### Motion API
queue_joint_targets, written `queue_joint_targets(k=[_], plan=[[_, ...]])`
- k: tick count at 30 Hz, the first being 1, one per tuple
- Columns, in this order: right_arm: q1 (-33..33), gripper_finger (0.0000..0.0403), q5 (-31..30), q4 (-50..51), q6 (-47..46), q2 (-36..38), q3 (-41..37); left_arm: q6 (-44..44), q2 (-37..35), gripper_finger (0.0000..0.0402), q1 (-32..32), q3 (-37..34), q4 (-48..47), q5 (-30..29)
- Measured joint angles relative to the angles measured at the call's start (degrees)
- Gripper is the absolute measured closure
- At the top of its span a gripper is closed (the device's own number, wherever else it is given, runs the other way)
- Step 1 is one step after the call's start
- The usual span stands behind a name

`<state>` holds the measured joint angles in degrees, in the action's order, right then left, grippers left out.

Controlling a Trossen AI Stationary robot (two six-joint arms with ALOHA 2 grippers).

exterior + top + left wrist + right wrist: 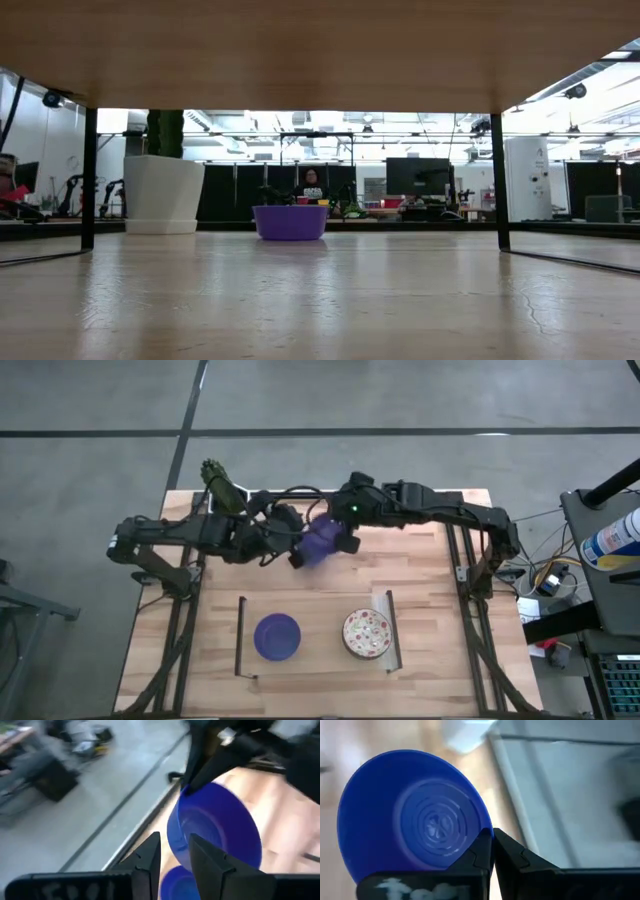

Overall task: Pick & Place Mini bowls
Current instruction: Stack the right blue bowl on the blue bowl on the shelf

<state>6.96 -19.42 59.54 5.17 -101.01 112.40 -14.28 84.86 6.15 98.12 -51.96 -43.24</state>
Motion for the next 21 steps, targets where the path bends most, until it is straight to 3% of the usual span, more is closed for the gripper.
queue_joint_targets(k=[4,8,14,21], plan=[[-2.72,0.0394,-12.11,-2.81,-0.44,0.02,-0.02,-0.81,0.41,0.0305,-0.07,-1.67,0.02,-3.95],[-4.76,0.0394,-19.29,-5.57,1.38,0.02,-0.07,1.14,0.4,0.0305,-0.04,-4.32,2.98,-7.28],[-6.38,0.0394,-21.27,-8.97,3.97,0.04,-0.13,5.29,0.38,0.0305,-0.02,-7.04,6.09,-8.91],[-7.0,0.0394,-21.17,-10.35,4.09,0.04,-0.13,5.54,0.38,0.0305,-0.2,-8.09,7.2,-16.44]])
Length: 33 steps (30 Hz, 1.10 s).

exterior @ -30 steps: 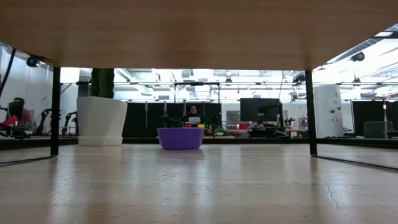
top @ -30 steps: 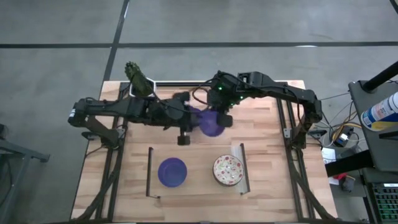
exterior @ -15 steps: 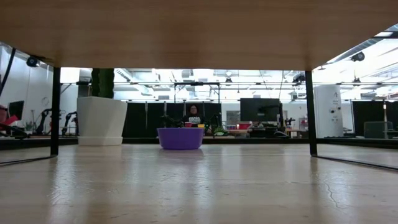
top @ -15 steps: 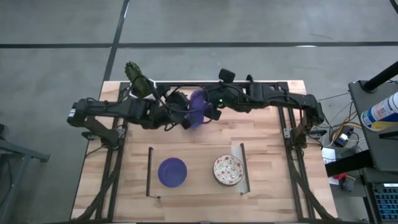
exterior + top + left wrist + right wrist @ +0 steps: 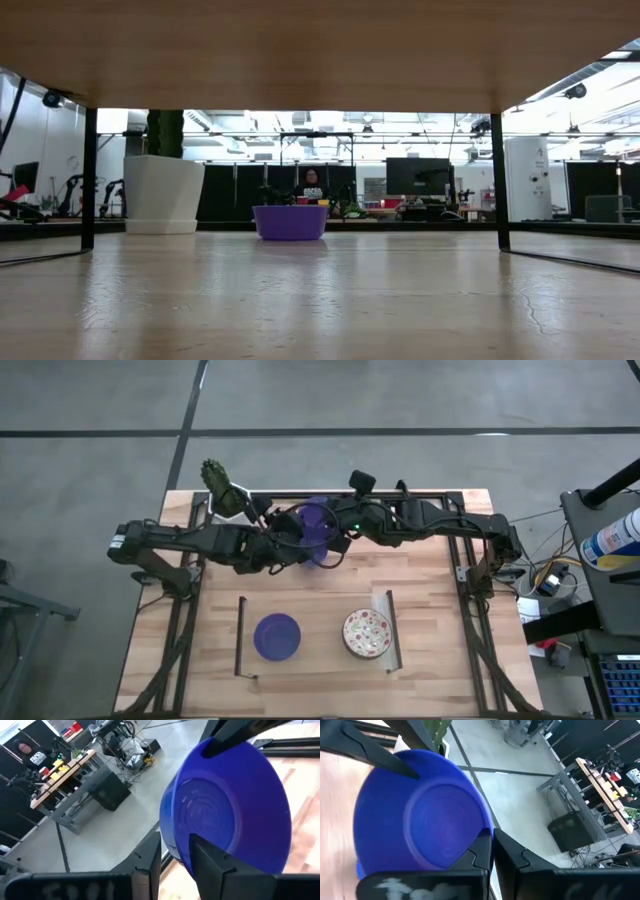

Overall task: Pick & Place Mini bowls
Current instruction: Stack the right blue bowl on the blue bowl on the shelf

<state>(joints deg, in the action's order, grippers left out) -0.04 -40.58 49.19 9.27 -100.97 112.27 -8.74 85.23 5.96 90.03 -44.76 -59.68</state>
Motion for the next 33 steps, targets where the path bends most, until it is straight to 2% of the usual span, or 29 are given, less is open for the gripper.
queue_joint_targets(k=[9,16,26,29,33], plan=[[-0.57,0.0394,1.71,-0.38,0.85,0.03,0.0,3.77,0.02,0.0315,-0.45,-0.15,0.94,2.64],[-0.89,0.0394,1.73,-0.6,0.82,0.09,0.0,5.63,0.0,0.0392,-1.23,0.23,1.14,2.0],[-0.8,0.0393,2.0,-0.13,0.71,0.2,-0.04,10.52,-0.04,0.04,-1.49,1.44,0.51,3.32],[-0.84,0.0378,2.03,-0.37,3.49,0.25,-0.07,10.97,-0.04,0.04,-1.72,2.7,-1.16,4.49],[-1.0,0.0329,3.78,-0.75,5.94,0.81,-0.15,11.31,-0.11,0.0401,-2.45,4.0,-3.02,8.43]])
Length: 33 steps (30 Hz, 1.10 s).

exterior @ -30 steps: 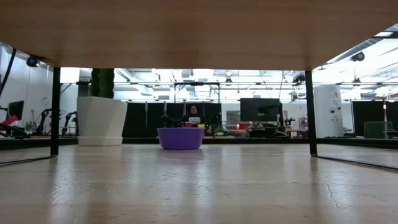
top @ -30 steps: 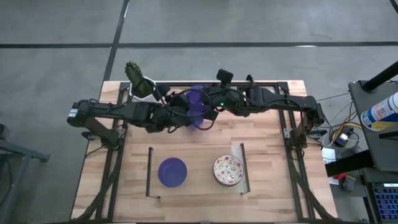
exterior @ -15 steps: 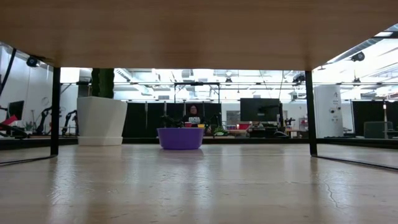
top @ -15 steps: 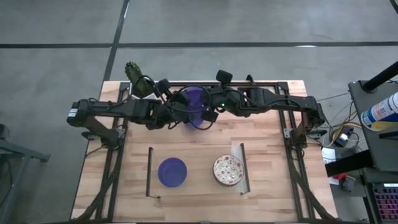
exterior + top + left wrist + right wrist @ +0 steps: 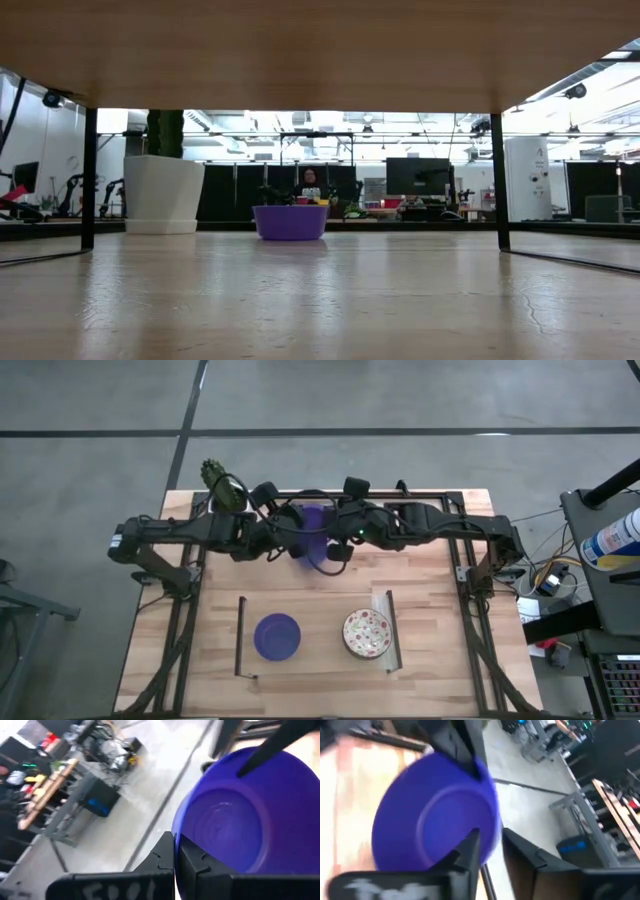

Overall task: Pick & Place Mini bowls
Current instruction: Stack the right blue bowl on the blue bowl on the shelf

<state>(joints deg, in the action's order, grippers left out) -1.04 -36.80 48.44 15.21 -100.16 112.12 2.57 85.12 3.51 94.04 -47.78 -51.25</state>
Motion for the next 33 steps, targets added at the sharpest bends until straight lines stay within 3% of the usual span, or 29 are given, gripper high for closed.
queue_joint_targets(k=[6,11,17,20,26,33], plan=[[-0.32,0.0242,1.06,0.31,5.04,1.37,0.07,0.5,0.11,0.0401,-0.57,4.05,-7.87,6.9],[-0.14,0.0208,0.59,1.92,6.2,4.65,0.17,-4.08,0.04,0.0401,-0.74,10.41,-19.72,11.91],[-0.06,0.0208,0.86,2.57,2.42,8.83,-0.56,-7.47,0.02,0.0401,-0.94,18.6,-30.56,35.0],[0.14,0.021,0.72,2.63,1.13,10.39,-1.46,-10.87,0.02,0.0401,-0.71,20.38,-32.11,43.37],[0.65,0.0211,0.85,3.78,-0.09,11.03,-3.33,-20.51,0.71,0.0401,3.57,18.79,-36.49,46.93],[1.39,0.0211,0.82,3.92,-0.27,10.65,-5.45,-29.47,3.33,0.0401,11.82,15.79,-35.04,48.77]])
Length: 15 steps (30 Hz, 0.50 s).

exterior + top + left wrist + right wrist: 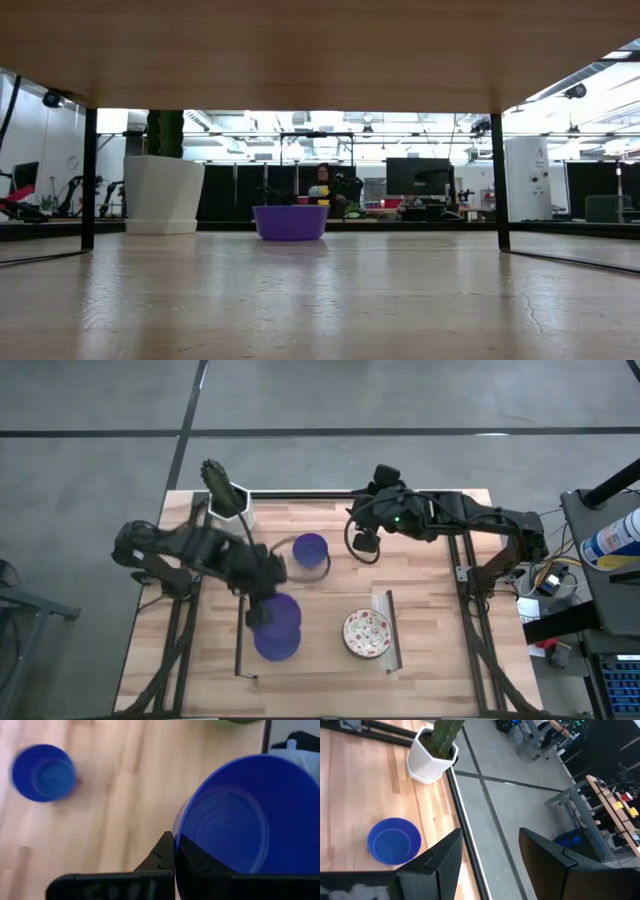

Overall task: Pick & Place Mini bowls
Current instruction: Stack the right blue bowl on the blue bowl on the shelf

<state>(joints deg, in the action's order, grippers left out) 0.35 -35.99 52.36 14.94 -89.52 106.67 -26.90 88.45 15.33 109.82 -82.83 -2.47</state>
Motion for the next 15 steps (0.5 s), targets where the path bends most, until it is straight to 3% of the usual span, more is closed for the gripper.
queue_joint_targets(k=[6,15], plan=[[1.22,0.0211,-0.04,-0.24,0.01,0.04,-1.87,-3.64,2.54,0.0401,5.6,-1.15,0.24,-3.4],[1.45,0.0211,0.0,0.05,-1.69,0.07,-2.09,-4.61,3.97,0.0401,6.21,-6.88,1.53,-4.09]])
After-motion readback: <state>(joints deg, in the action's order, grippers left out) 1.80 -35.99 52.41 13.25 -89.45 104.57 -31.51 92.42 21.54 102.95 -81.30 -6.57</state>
